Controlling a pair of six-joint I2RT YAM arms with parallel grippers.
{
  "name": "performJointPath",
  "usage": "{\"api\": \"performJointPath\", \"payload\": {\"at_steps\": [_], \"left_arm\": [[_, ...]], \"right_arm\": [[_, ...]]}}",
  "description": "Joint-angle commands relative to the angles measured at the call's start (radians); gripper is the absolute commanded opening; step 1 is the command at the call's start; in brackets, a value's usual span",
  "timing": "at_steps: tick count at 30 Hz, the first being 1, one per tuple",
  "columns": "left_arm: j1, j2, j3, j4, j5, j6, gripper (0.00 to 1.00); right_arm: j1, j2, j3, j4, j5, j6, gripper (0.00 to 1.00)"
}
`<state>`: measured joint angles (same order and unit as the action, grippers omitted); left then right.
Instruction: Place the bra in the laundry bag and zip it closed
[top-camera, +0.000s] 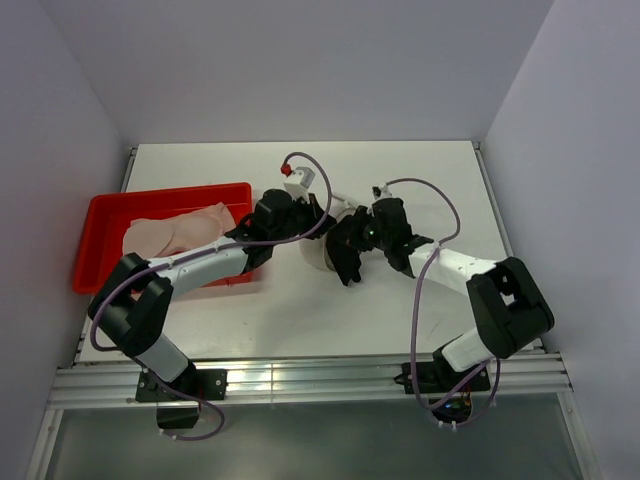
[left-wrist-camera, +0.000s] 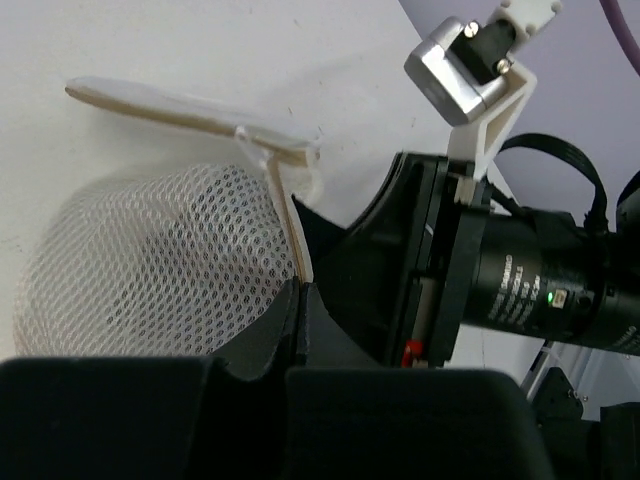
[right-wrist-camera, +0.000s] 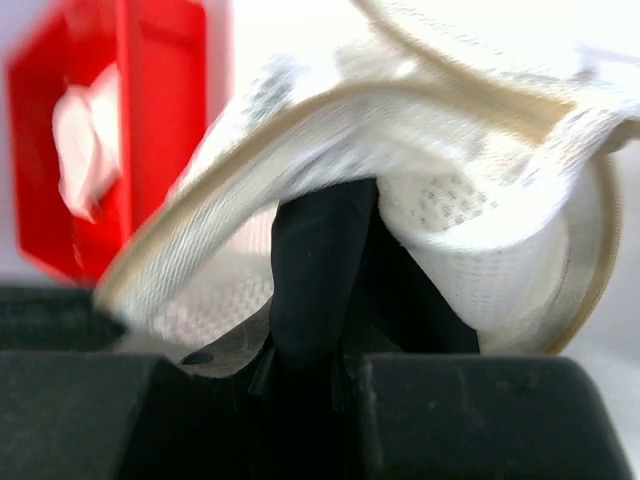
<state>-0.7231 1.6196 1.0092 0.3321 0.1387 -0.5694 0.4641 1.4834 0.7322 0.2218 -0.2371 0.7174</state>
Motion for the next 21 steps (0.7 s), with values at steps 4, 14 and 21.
{"api": "performJointPath", "payload": {"at_steps": [4, 14, 21], "left_arm": [[-0.001, -0.073, -0.049, 0.028, 0.071, -0.029, 0.00], [-0.002, -0.078, -0.051, -0.005, 0.144, -0.109, 0.00], [-0.001, -0.067, -0.024, -0.001, 0.202, -0.190, 0.00]], "right_arm": [[-0.010, -0.078, -0.042, 0.203, 0.232, 0.253, 0.00], [0.011, -0.038, -0.053, 0.200, 0.543, 0.585, 0.00], [0.048, 0.080, 0.022, 0.109, 0.673, 0.620, 0.00]]}}
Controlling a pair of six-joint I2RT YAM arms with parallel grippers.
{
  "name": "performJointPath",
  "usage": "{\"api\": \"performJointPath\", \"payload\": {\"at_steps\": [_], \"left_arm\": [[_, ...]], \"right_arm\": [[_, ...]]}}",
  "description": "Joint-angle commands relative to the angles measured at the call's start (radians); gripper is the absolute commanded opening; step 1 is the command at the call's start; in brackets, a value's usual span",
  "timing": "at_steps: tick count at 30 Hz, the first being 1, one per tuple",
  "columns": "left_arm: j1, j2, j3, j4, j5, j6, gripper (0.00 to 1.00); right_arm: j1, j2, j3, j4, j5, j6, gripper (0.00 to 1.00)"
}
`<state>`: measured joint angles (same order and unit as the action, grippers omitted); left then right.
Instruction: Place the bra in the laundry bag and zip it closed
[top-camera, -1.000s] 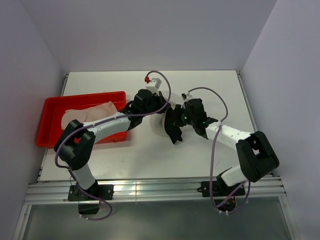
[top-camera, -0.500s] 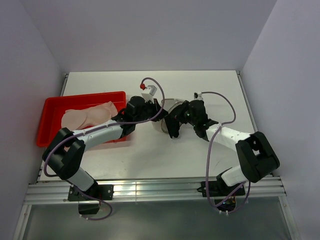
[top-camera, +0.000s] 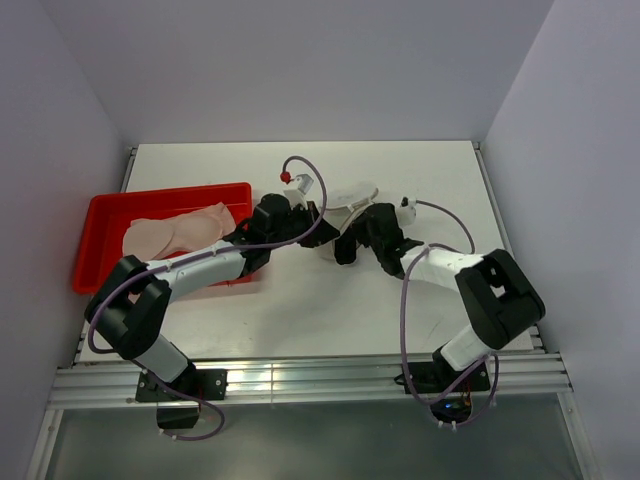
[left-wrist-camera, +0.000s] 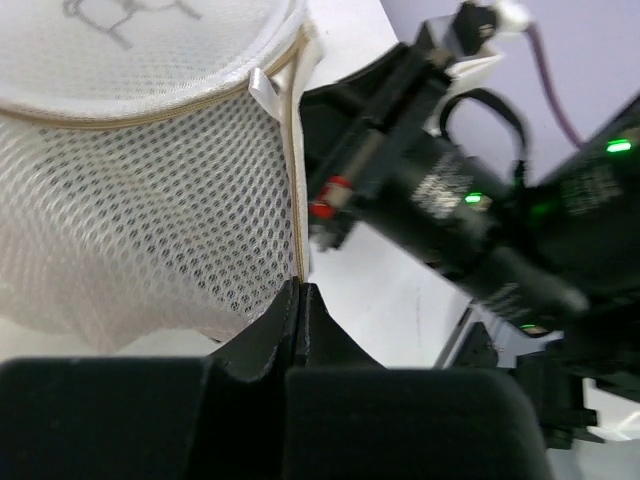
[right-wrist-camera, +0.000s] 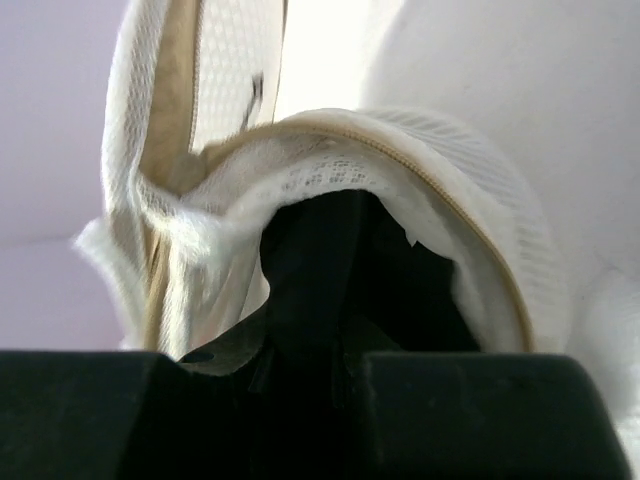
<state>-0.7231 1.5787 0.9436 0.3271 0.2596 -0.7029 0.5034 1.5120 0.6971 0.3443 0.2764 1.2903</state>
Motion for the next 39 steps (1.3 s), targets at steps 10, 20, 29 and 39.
{"api": "performJointPath", "payload": {"at_steps": [10, 20, 29, 39], "left_arm": [[0.079, -0.028, 0.034, 0.018, 0.079, -0.147, 0.00], [0.090, -0.034, 0.034, -0.014, 0.027, -0.113, 0.00], [0.093, -0.042, 0.043, -0.040, 0.004, -0.076, 0.00], [0.091, -0.006, 0.067, -0.056, 0.014, -0.058, 0.00]], "right_arm": [[0.057, -0.086, 0.024, -0.100, 0.218, -0.295, 0.76], [0.030, -0.239, 0.069, -0.318, 0.009, -0.605, 0.82], [-0.039, -0.277, -0.019, -0.330, -0.127, -0.683, 0.29], [-0.092, -0.073, 0.053, -0.225, -0.310, -0.706, 0.44]]}}
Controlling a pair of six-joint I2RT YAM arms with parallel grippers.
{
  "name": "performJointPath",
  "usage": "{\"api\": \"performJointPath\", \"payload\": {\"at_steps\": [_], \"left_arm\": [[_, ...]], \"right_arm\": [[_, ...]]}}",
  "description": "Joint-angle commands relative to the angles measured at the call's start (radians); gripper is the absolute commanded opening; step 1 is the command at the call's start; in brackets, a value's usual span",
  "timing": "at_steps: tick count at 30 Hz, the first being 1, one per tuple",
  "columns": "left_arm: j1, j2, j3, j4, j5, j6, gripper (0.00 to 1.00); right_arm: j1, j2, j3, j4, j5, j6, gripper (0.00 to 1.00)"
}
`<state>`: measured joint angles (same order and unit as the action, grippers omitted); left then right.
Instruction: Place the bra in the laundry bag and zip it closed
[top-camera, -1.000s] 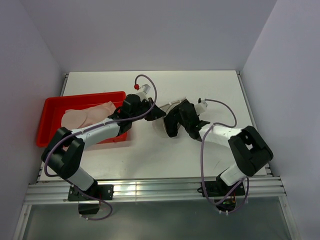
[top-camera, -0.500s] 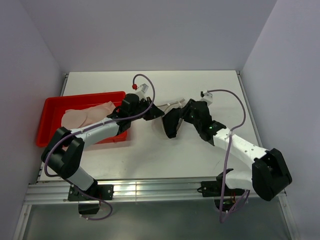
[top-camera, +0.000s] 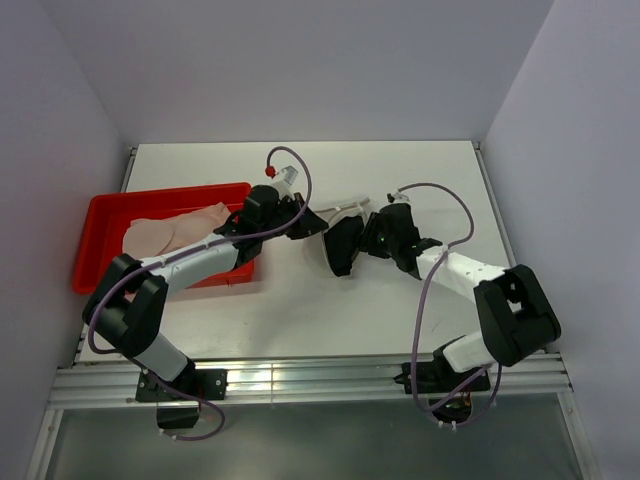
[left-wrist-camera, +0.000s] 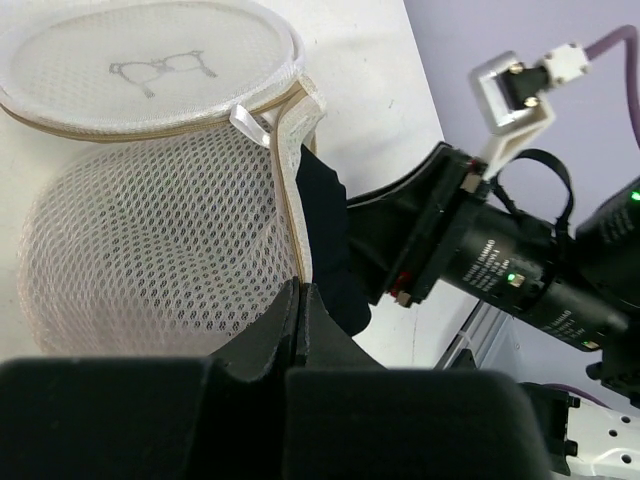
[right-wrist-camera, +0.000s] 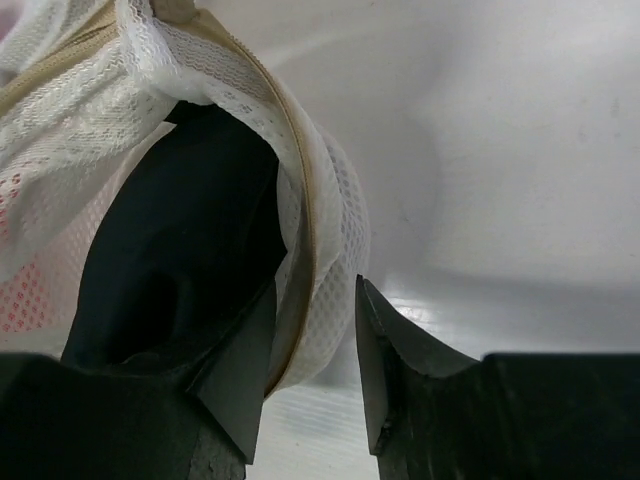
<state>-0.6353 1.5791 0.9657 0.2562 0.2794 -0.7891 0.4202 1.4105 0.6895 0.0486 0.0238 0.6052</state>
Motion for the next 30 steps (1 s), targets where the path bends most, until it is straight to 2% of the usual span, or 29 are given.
{"api": "performJointPath", "payload": {"at_steps": [1, 3, 5, 6, 8, 11, 13, 15, 17, 19, 21, 23, 25, 26, 28, 30], "left_arm": [[0.006, -0.007, 0.048, 0.011, -0.012, 0.028, 0.00], [0.008, -0.010, 0.048, 0.005, -0.022, 0.031, 0.00], [0.011, -0.014, 0.059, -0.018, -0.058, 0.040, 0.00], [0.011, -0.017, 0.065, -0.029, -0.075, 0.053, 0.00], [0.016, -0.014, 0.094, -0.051, -0.108, 0.057, 0.00], [0.019, 0.015, 0.162, -0.083, -0.117, 0.071, 0.00], [0.019, 0.047, 0.236, -0.132, -0.126, 0.091, 0.00], [0.022, 0.062, 0.287, -0.166, -0.131, 0.102, 0.00], [0.025, 0.070, 0.336, -0.181, -0.137, 0.113, 0.00], [0.031, 0.085, 0.399, -0.234, -0.123, 0.126, 0.00], [0.031, 0.088, 0.418, -0.253, -0.117, 0.148, 0.00], [0.034, 0.085, 0.412, -0.287, -0.125, 0.154, 0.00], [0.051, 0.067, 0.345, -0.265, -0.102, 0.137, 0.00], [0.055, 0.059, 0.323, -0.217, -0.088, 0.130, 0.00], [0.060, 0.073, 0.314, -0.219, -0.086, 0.139, 0.00], [0.059, 0.104, 0.364, -0.290, -0.109, 0.180, 0.01]], "right_arm": [[-0.015, 0.062, 0.071, 0.076, -0.047, -0.007, 0.40], [-0.017, 0.079, 0.062, 0.101, -0.032, 0.013, 0.19], [-0.017, 0.053, 0.035, 0.103, -0.027, 0.033, 0.03], [-0.017, 0.004, 0.019, 0.097, -0.025, 0.037, 0.01], [-0.017, -0.060, -0.015, 0.061, 0.003, 0.031, 0.00], [-0.002, -0.207, 0.022, -0.114, -0.049, -0.025, 0.00], [0.046, -0.287, 0.103, -0.288, -0.010, -0.068, 0.00], [0.110, -0.306, 0.143, -0.389, 0.080, -0.093, 0.00], [0.111, -0.277, 0.159, -0.400, 0.065, -0.116, 0.00], [0.115, -0.268, 0.209, -0.495, 0.045, -0.125, 0.00], [0.135, -0.356, 0.193, -0.457, 0.056, -0.117, 0.00], [0.126, -0.378, 0.142, -0.412, 0.071, -0.107, 0.00], [0.048, -0.305, 0.117, -0.397, 0.038, -0.099, 0.00], [0.014, -0.280, 0.105, -0.385, -0.081, -0.090, 0.00], [-0.030, -0.278, 0.006, -0.207, -0.169, -0.020, 0.00], [-0.026, -0.242, 0.004, -0.173, -0.148, 0.002, 0.00]]}}
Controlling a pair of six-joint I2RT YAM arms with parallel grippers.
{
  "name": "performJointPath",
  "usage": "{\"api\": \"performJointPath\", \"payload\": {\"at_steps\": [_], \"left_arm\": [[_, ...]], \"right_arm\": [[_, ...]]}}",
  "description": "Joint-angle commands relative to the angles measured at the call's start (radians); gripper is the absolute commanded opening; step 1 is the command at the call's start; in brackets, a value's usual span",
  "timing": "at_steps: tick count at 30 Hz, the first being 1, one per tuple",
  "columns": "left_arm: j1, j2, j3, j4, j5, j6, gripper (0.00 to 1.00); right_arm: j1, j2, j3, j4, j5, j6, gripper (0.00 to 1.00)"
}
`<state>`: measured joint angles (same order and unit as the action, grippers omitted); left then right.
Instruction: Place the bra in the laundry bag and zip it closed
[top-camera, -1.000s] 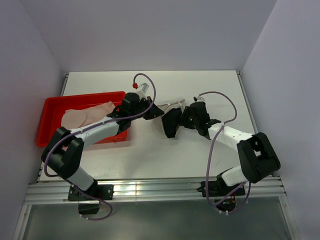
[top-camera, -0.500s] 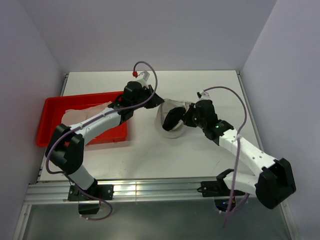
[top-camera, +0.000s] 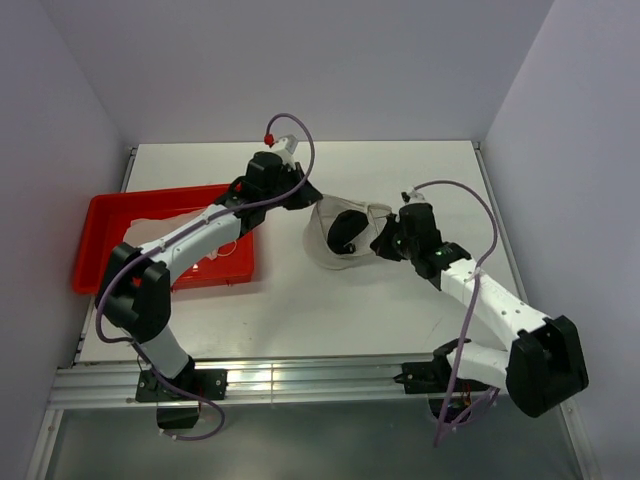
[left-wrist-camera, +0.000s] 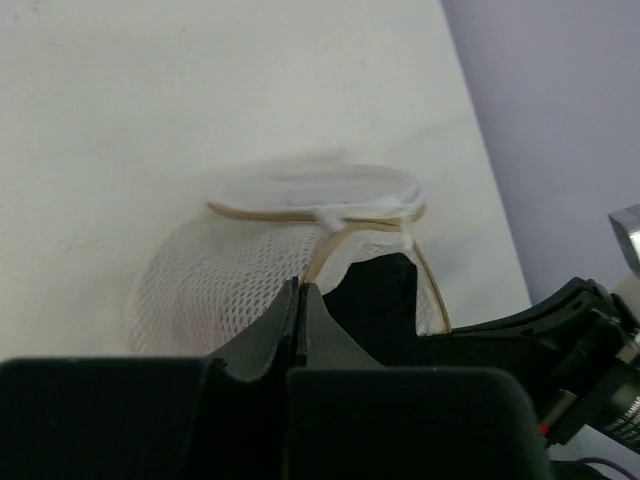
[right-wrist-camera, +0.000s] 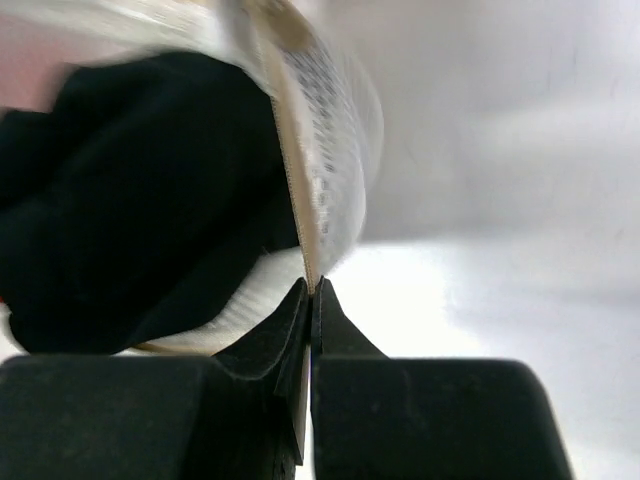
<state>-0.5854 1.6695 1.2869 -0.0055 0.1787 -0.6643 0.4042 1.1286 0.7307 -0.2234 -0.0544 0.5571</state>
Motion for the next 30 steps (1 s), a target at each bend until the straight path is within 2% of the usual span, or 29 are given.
{"api": "performJointPath", "payload": {"at_steps": [1, 2, 4, 6, 9, 11, 12, 13, 15, 18, 20, 21, 23, 25, 26, 27, 28, 30], "left_arm": [[0.009, 0.045, 0.054, -0.048, -0.015, 0.057, 0.04], [0.009, 0.055, 0.060, -0.062, -0.024, 0.058, 0.06], [0.009, 0.038, 0.013, -0.006, -0.012, 0.037, 0.03], [0.009, 0.026, 0.011, 0.032, 0.008, 0.012, 0.00], [0.010, 0.027, 0.075, -0.032, 0.051, 0.023, 0.00], [0.010, 0.022, 0.081, -0.054, 0.038, 0.029, 0.00], [0.012, 0.053, 0.116, -0.069, 0.001, 0.044, 0.00], [0.028, 0.082, 0.156, -0.105, 0.013, 0.040, 0.00], [0.038, 0.165, 0.304, -0.134, 0.121, 0.017, 0.00], [-0.004, 0.179, 0.422, -0.212, 0.065, 0.060, 0.00], [-0.033, 0.133, 0.387, -0.200, 0.059, 0.078, 0.00], [-0.037, 0.107, 0.296, -0.176, 0.045, 0.078, 0.00], [-0.037, 0.059, 0.218, -0.160, -0.016, 0.078, 0.00], [-0.031, 0.058, 0.149, -0.168, -0.039, 0.075, 0.09], [-0.033, 0.050, 0.123, -0.160, -0.066, 0.075, 0.18], [-0.034, 0.015, 0.061, -0.137, -0.073, 0.068, 0.44], [-0.039, -0.011, 0.023, -0.123, -0.085, 0.062, 0.53], [-0.045, -0.118, -0.105, -0.062, -0.137, 0.037, 0.64]], "right_arm": [[0.002, 0.051, -0.045, 0.113, -0.047, 0.073, 0.00], [0.011, 0.060, -0.056, 0.133, -0.054, 0.090, 0.00], [0.013, 0.060, -0.128, 0.241, -0.131, 0.167, 0.00], [0.022, 0.047, -0.166, 0.349, -0.281, 0.239, 0.00], [0.021, -0.021, -0.145, 0.320, -0.343, 0.234, 0.00], [0.021, -0.076, -0.136, 0.294, -0.299, 0.193, 0.00], [0.024, -0.113, -0.125, 0.270, -0.209, 0.155, 0.00], [0.022, -0.116, -0.122, 0.266, -0.193, 0.149, 0.00], [0.010, -0.069, -0.082, 0.260, -0.206, 0.158, 0.00], [0.013, -0.024, -0.059, 0.258, -0.214, 0.165, 0.00], [0.016, -0.039, -0.088, 0.301, -0.283, 0.174, 0.00], [0.027, -0.065, -0.123, 0.320, -0.266, 0.187, 0.00], [0.067, -0.085, -0.155, 0.332, -0.170, 0.199, 0.00], [0.088, -0.078, -0.192, 0.354, -0.131, 0.233, 0.00], [0.097, -0.073, -0.206, 0.375, -0.130, 0.250, 0.00], [0.099, -0.063, -0.230, 0.425, -0.139, 0.286, 0.00], [0.097, -0.058, -0.240, 0.447, -0.143, 0.302, 0.00], [0.100, -0.041, -0.258, 0.499, -0.136, 0.329, 0.00]]}}
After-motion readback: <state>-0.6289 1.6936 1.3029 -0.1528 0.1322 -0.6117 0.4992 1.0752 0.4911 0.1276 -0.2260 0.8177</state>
